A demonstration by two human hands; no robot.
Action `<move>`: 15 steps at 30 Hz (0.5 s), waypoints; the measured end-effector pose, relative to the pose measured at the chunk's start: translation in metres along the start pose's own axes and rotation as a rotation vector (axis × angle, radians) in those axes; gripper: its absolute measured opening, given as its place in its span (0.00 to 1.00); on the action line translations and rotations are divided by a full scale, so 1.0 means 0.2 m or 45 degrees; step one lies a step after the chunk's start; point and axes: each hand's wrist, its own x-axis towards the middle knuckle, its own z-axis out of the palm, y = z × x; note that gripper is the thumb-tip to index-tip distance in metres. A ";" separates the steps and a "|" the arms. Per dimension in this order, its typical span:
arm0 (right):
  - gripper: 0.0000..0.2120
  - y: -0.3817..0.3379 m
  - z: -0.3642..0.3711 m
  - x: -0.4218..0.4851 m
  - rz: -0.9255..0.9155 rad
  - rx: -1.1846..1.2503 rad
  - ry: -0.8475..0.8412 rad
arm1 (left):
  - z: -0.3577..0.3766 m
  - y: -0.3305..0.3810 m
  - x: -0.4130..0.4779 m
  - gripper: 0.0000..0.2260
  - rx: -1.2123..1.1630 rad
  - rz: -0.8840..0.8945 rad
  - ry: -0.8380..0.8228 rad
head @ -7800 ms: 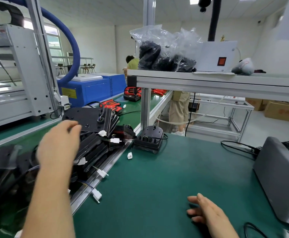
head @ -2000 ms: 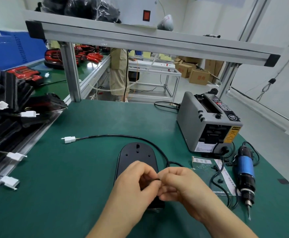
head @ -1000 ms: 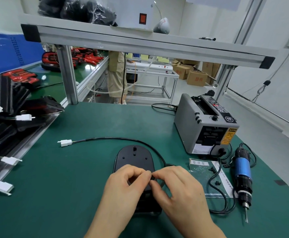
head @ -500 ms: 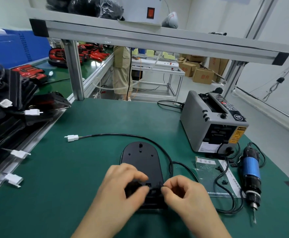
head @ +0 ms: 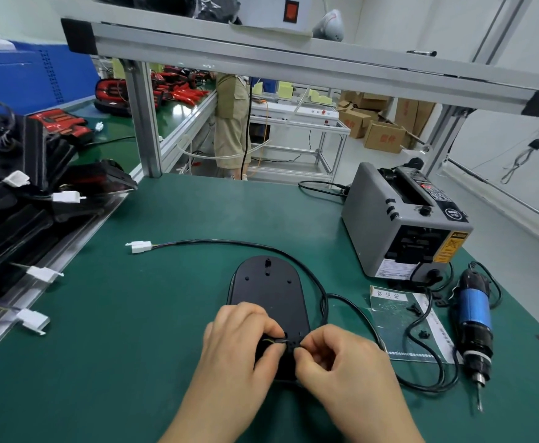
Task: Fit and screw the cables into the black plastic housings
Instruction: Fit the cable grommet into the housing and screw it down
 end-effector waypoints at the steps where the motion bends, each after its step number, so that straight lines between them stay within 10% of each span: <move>1: 0.08 0.00 0.00 0.00 -0.006 -0.033 -0.004 | 0.00 0.00 0.00 0.04 0.003 -0.004 -0.003; 15: 0.06 0.03 0.05 -0.01 -0.131 -0.022 0.130 | 0.01 -0.01 -0.01 0.03 -0.030 -0.026 -0.018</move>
